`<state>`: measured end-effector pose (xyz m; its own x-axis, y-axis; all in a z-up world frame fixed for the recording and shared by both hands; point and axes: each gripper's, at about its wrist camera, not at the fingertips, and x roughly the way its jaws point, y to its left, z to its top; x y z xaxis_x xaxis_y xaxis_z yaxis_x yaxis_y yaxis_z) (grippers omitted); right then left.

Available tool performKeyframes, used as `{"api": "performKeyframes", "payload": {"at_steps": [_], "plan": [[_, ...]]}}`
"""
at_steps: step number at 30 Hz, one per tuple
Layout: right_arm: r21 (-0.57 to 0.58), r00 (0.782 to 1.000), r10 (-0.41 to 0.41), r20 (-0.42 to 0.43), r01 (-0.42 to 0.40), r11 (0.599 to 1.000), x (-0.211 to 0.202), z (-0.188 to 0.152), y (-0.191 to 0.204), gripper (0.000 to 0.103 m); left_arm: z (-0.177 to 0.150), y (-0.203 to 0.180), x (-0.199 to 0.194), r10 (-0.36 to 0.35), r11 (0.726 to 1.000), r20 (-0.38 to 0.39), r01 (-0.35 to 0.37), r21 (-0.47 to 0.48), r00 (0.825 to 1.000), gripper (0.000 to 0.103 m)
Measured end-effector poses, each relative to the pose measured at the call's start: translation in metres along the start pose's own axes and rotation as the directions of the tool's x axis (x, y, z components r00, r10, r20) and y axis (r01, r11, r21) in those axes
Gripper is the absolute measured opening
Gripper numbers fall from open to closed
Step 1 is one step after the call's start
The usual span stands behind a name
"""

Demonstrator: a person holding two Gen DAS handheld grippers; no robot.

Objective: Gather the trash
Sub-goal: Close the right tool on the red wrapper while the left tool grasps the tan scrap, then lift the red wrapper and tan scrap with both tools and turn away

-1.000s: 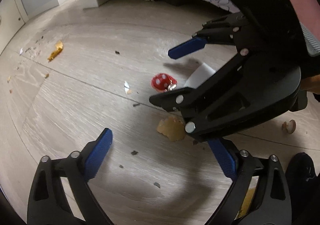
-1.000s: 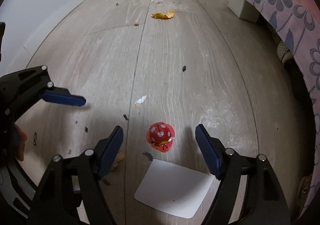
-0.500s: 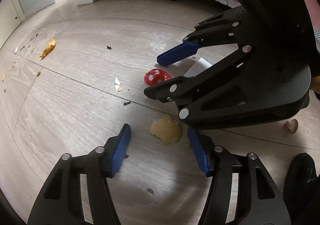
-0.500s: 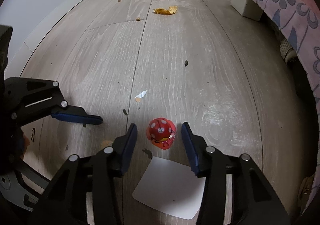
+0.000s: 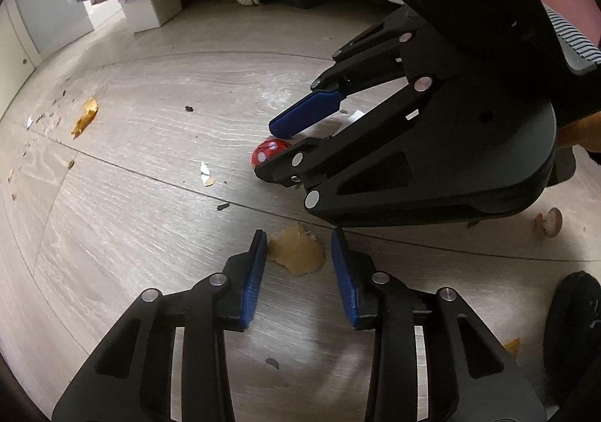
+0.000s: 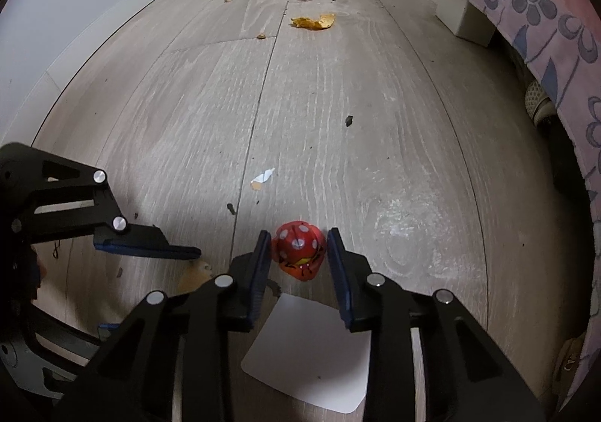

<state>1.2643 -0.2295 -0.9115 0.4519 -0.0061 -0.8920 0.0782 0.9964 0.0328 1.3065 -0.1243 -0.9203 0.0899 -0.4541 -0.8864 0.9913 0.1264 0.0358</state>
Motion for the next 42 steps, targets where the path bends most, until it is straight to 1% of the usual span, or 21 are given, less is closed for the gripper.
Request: {"api": "performKeyframes", "payload": {"at_steps": [2, 6, 7, 10, 11, 12, 14, 25, 30, 36, 39, 42], "plan": [[-0.009, 1.000, -0.003, 0.005, 0.003, 1.000, -0.001, -0.001, 0.002, 0.029, -0.001, -0.001, 0.000, 0.009, 1.000, 0.001, -0.009, 0.007, 1.000, 0.026], [-0.008, 1.000, -0.003, 0.014, 0.003, 1.000, -0.001, -0.002, 0.003, 0.029, -0.003, -0.001, -0.001, 0.009, 1.000, 0.000, -0.009, 0.003, 1.000, 0.021], [-0.010, 1.000, -0.004, 0.016, 0.004, 1.000, 0.000, -0.002, 0.003, 0.029, -0.004, -0.002, -0.002, 0.010, 1.000, 0.000, -0.010, 0.002, 1.000, 0.018], [-0.010, 1.000, 0.002, 0.015, -0.002, 1.000, -0.001, -0.002, 0.003, 0.028, -0.004, -0.001, -0.001, 0.008, 1.000, -0.001, -0.008, -0.001, 1.000, 0.015], [-0.014, 1.000, 0.002, 0.015, -0.002, 1.000, -0.001, -0.002, 0.004, 0.027, -0.004, 0.000, -0.001, 0.008, 1.000, -0.001, -0.008, -0.002, 1.000, 0.012], [-0.018, 1.000, 0.006, 0.017, -0.005, 1.000, -0.001, -0.003, 0.004, 0.025, -0.004, 0.000, -0.001, 0.009, 1.000, -0.001, -0.009, -0.002, 1.000, 0.012], [-0.020, 1.000, 0.010, 0.017, -0.010, 1.000, -0.002, -0.003, 0.005, 0.025, -0.004, 0.001, -0.001, 0.010, 1.000, -0.002, -0.010, -0.004, 1.000, 0.008], [-0.014, 0.999, 0.037, 0.020, -0.037, 0.999, -0.003, -0.002, 0.008, 0.025, 0.003, 0.006, -0.001, 0.023, 1.000, 0.006, -0.023, -0.003, 1.000, 0.007], [0.006, 0.999, 0.032, 0.030, -0.032, 0.999, -0.011, -0.002, 0.004, 0.025, 0.004, 0.009, -0.006, 0.035, 0.999, 0.016, -0.035, -0.013, 0.999, 0.007], [0.062, 0.999, 0.019, 0.033, -0.021, 0.998, -0.030, 0.004, -0.007, 0.025, 0.003, 0.003, -0.029, 0.055, 0.996, 0.000, -0.055, -0.070, 0.998, 0.007], [0.086, 1.000, 0.018, 0.016, -0.020, 0.996, -0.052, 0.010, -0.010, 0.025, 0.008, -0.002, -0.054, 0.056, 0.994, -0.022, -0.058, -0.088, 0.998, 0.007], [0.098, 1.000, 0.021, 0.001, -0.021, 0.995, -0.086, 0.022, -0.009, 0.025, 0.024, -0.004, -0.092, 0.060, 0.994, -0.041, -0.064, -0.094, 0.997, 0.007]]}}
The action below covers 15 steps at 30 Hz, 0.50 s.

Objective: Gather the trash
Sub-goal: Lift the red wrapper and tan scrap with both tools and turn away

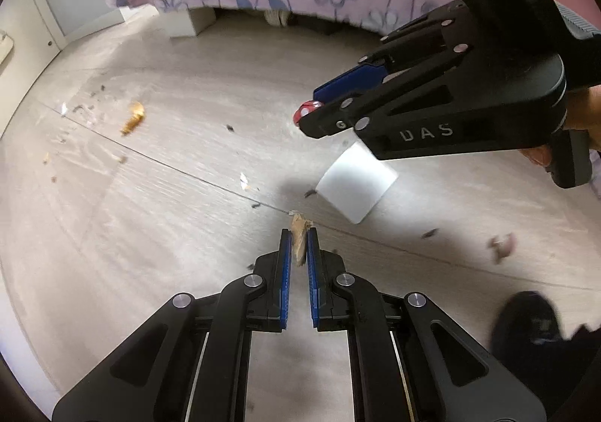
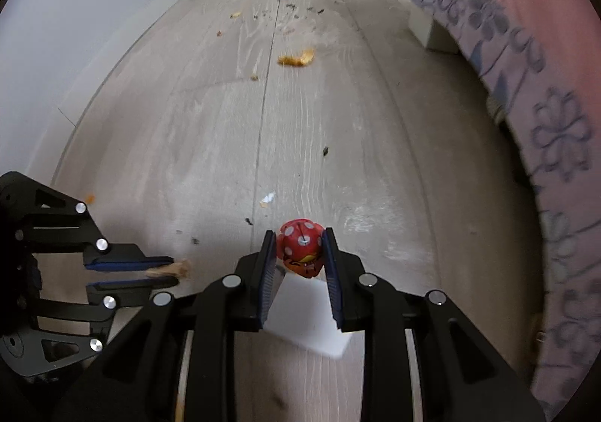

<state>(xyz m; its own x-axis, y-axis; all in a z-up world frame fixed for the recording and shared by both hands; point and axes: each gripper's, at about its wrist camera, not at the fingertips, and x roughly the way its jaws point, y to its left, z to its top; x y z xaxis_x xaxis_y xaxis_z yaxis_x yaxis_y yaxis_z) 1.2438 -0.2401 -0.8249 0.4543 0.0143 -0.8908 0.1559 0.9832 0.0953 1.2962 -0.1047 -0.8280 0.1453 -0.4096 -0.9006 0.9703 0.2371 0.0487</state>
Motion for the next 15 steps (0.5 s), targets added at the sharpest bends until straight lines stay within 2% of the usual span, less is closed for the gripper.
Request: {"api": "performKeyframes", "payload": {"at_steps": [8, 15], "plan": [[0.032, 1.000, -0.011, -0.006, 0.012, 0.999, -0.138, 0.050, 0.012, 0.025, 0.073, 0.001, -0.130, 0.011, 0.999, -0.008, -0.011, -0.044, 1.000, 0.007], [0.073, 0.999, -0.035, 0.018, 0.034, 0.997, -0.258, 0.092, 0.014, 0.025, 0.147, -0.006, -0.247, 0.005, 0.998, 0.019, -0.003, -0.056, 1.000, 0.007]]}}
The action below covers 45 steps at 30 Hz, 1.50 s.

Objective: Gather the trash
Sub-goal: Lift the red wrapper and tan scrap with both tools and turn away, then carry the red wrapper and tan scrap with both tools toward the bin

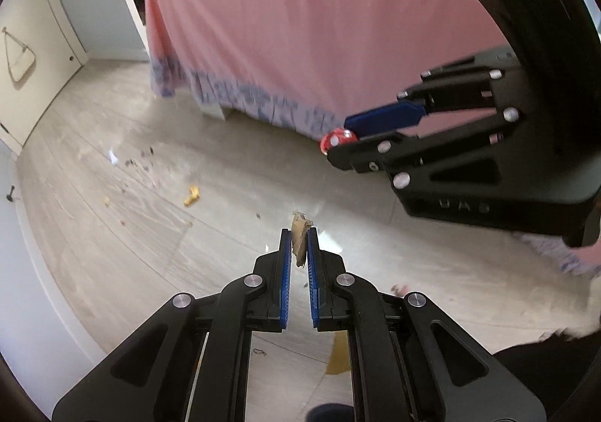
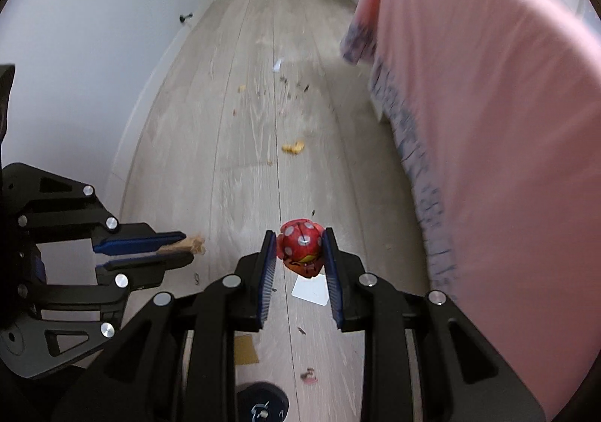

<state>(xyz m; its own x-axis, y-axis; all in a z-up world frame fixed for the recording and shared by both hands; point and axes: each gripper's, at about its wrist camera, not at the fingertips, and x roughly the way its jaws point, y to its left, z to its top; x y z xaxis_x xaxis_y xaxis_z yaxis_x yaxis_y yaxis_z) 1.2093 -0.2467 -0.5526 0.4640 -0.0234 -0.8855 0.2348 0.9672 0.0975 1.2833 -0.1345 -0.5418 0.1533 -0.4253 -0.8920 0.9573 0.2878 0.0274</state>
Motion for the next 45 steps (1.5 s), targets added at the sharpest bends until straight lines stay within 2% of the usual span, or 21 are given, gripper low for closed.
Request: {"api": "performKeyframes", "payload": {"at_steps": [7, 14, 19, 24, 30, 33, 36, 39, 43, 45], "plan": [[0.055, 0.998, -0.042, 0.046, 0.039, 0.998, -0.112, 0.039, -0.002, 0.025, 0.062, -0.010, -0.093, 0.012, 1.000, 0.022, -0.012, 0.020, 1.000, 0.007], [0.116, 0.993, -0.086, 0.079, 0.077, 0.990, -0.216, 0.060, -0.012, 0.025, 0.116, -0.028, -0.178, 0.007, 0.999, 0.038, -0.009, 0.047, 0.999, 0.007], [0.149, 0.990, -0.110, 0.093, 0.095, 0.984, -0.283, 0.066, -0.021, 0.025, 0.148, -0.048, -0.236, 0.016, 0.999, 0.021, -0.017, 0.043, 1.000, 0.007], [0.196, 0.983, -0.148, 0.108, 0.125, 0.973, -0.350, 0.072, -0.030, 0.025, 0.186, -0.065, -0.285, -0.002, 0.998, 0.051, -0.002, 0.069, 0.999, 0.007], [0.265, 0.967, -0.221, 0.125, 0.182, 0.947, -0.419, 0.057, -0.036, 0.025, 0.220, -0.099, -0.328, -0.050, 0.986, 0.103, 0.033, 0.166, 0.993, 0.007], [0.324, 0.957, -0.264, 0.124, 0.212, 0.922, -0.442, 0.048, -0.039, 0.025, 0.227, -0.117, -0.338, -0.094, 0.969, 0.111, 0.065, 0.237, 0.989, 0.007], [0.403, 0.938, -0.325, 0.117, 0.255, 0.879, -0.464, 0.032, -0.040, 0.025, 0.231, -0.140, -0.347, -0.144, 0.939, 0.119, 0.098, 0.330, 0.982, 0.007], [0.472, 0.919, -0.379, 0.104, 0.290, 0.832, -0.475, 0.016, -0.038, 0.025, 0.232, -0.163, -0.355, -0.207, 0.893, 0.113, 0.141, 0.427, 0.972, 0.007], [0.582, 0.879, -0.474, 0.059, 0.356, 0.731, -0.494, -0.009, -0.031, 0.025, 0.229, -0.195, -0.368, -0.296, 0.810, 0.104, 0.192, 0.554, 0.950, 0.007], [0.630, 0.855, -0.517, 0.028, 0.387, 0.674, -0.504, -0.023, -0.026, 0.025, 0.225, -0.208, -0.373, -0.328, 0.777, 0.094, 0.213, 0.592, 0.940, 0.007]]}}
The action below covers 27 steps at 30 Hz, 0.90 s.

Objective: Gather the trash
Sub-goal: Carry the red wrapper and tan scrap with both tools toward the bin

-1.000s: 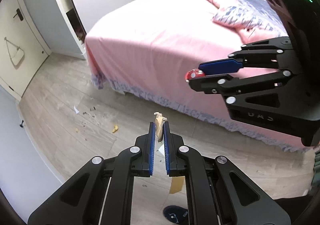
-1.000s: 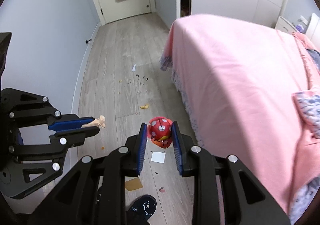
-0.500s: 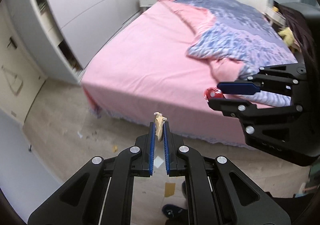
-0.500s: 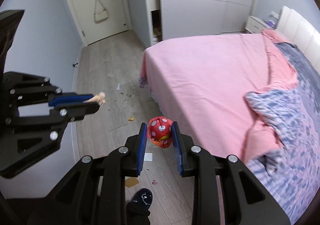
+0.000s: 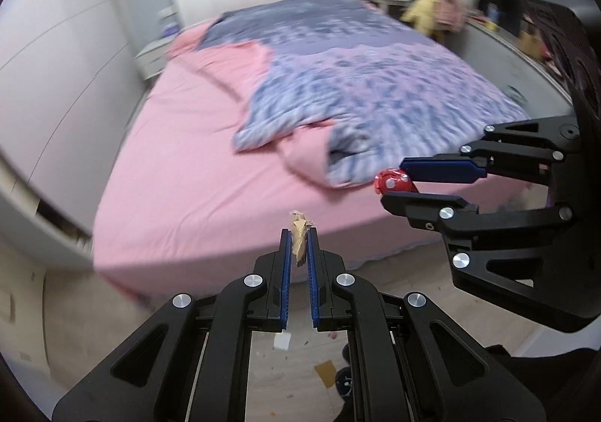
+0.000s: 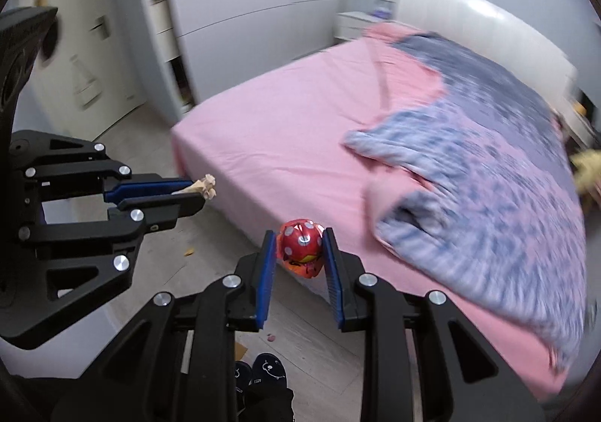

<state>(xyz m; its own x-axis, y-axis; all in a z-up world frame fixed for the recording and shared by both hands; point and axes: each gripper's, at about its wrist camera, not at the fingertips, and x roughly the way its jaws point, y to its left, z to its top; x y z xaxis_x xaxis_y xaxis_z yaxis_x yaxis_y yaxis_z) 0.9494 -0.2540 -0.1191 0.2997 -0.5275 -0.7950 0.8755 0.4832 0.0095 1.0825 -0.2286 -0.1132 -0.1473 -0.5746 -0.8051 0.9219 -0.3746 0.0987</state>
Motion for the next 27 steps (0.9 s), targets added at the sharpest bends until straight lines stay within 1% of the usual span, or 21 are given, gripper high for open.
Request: {"api": "performKeyframes", "payload": {"at_steps": [1, 4, 6, 7, 9, 11, 12, 15, 17, 18, 19, 20, 21, 22, 24, 25, 27], "plan": [[0.050, 0.999, -0.043, 0.001, 0.043, 0.998, -0.008, -0.009, -0.008, 0.025, 0.003, -0.008, 0.000, -0.023, 0.999, 0.004, 0.022, 0.023, 1.000, 0.007], [0.144, 0.992, -0.124, -0.001, 0.123, 0.982, -0.024, -0.025, -0.026, 0.025, 0.011, -0.036, 0.003, -0.091, 0.991, 0.017, 0.089, 0.105, 0.996, 0.007], [0.214, 0.984, -0.179, -0.006, 0.176, 0.961, -0.038, -0.040, -0.040, 0.025, 0.017, -0.053, 0.003, -0.124, 0.981, 0.024, 0.119, 0.152, 0.992, 0.007], [0.259, 0.976, -0.215, -0.014, 0.211, 0.942, -0.048, -0.051, -0.050, 0.025, 0.021, -0.066, 0.004, -0.147, 0.974, 0.027, 0.140, 0.178, 0.989, 0.007], [0.304, 0.968, -0.251, -0.021, 0.246, 0.920, -0.060, -0.062, -0.062, 0.025, 0.030, -0.087, 0.005, -0.187, 0.961, 0.029, 0.176, 0.215, 0.982, 0.007], [0.354, 0.953, -0.300, -0.031, 0.291, 0.889, -0.076, -0.079, -0.079, 0.025, 0.040, -0.110, 0.005, -0.223, 0.943, 0.034, 0.206, 0.259, 0.974, 0.007], [0.374, 0.947, -0.319, -0.034, 0.308, 0.875, -0.083, -0.086, -0.087, 0.025, 0.045, -0.127, 0.004, -0.246, 0.930, 0.037, 0.225, 0.291, 0.968, 0.007], [0.449, 0.923, -0.382, -0.053, 0.364, 0.816, -0.108, -0.113, -0.113, 0.025, 0.057, -0.175, 0.004, -0.300, 0.891, 0.040, 0.265, 0.369, 0.953, 0.007], [0.497, 0.901, -0.427, -0.074, 0.405, 0.768, -0.125, -0.134, -0.134, 0.025, 0.067, -0.208, 0.002, -0.334, 0.864, 0.039, 0.290, 0.412, 0.942, 0.007], [0.513, 0.892, -0.444, -0.083, 0.420, 0.748, -0.133, -0.143, -0.142, 0.025, 0.070, -0.226, 0.001, -0.350, 0.848, 0.041, 0.299, 0.437, 0.936, 0.007], [0.534, 0.882, -0.462, -0.092, 0.436, 0.725, -0.143, -0.153, -0.153, 0.025, 0.074, -0.251, -0.001, -0.373, 0.826, 0.042, 0.311, 0.469, 0.927, 0.007], [0.559, 0.872, -0.479, -0.101, 0.448, 0.698, -0.153, -0.165, -0.167, 0.025, 0.078, -0.272, -0.001, -0.390, 0.810, 0.041, 0.321, 0.491, 0.920, 0.007], [0.582, 0.861, -0.498, -0.108, 0.460, 0.670, -0.165, -0.179, -0.180, 0.025, 0.081, -0.293, -0.001, -0.404, 0.796, 0.037, 0.331, 0.507, 0.914, 0.007], [0.592, 0.855, -0.507, -0.112, 0.467, 0.657, -0.171, -0.186, -0.187, 0.025, 0.085, -0.314, -0.001, -0.418, 0.783, 0.029, 0.343, 0.519, 0.908, 0.007], [0.617, 0.834, -0.537, -0.127, 0.490, 0.616, -0.193, -0.209, -0.210, 0.025, 0.089, -0.348, -0.004, -0.443, 0.761, 0.015, 0.367, 0.535, 0.896, 0.007], [0.627, 0.823, -0.552, -0.137, 0.503, 0.595, -0.203, -0.222, -0.223, 0.025, 0.092, -0.374, -0.004, -0.459, 0.742, 0.004, 0.381, 0.551, 0.888, 0.007], [0.647, 0.801, -0.578, -0.160, 0.527, 0.551, -0.224, -0.248, -0.247, 0.025, 0.096, -0.410, -0.005, -0.481, 0.719, -0.011, 0.401, 0.568, 0.877, 0.007]]}}
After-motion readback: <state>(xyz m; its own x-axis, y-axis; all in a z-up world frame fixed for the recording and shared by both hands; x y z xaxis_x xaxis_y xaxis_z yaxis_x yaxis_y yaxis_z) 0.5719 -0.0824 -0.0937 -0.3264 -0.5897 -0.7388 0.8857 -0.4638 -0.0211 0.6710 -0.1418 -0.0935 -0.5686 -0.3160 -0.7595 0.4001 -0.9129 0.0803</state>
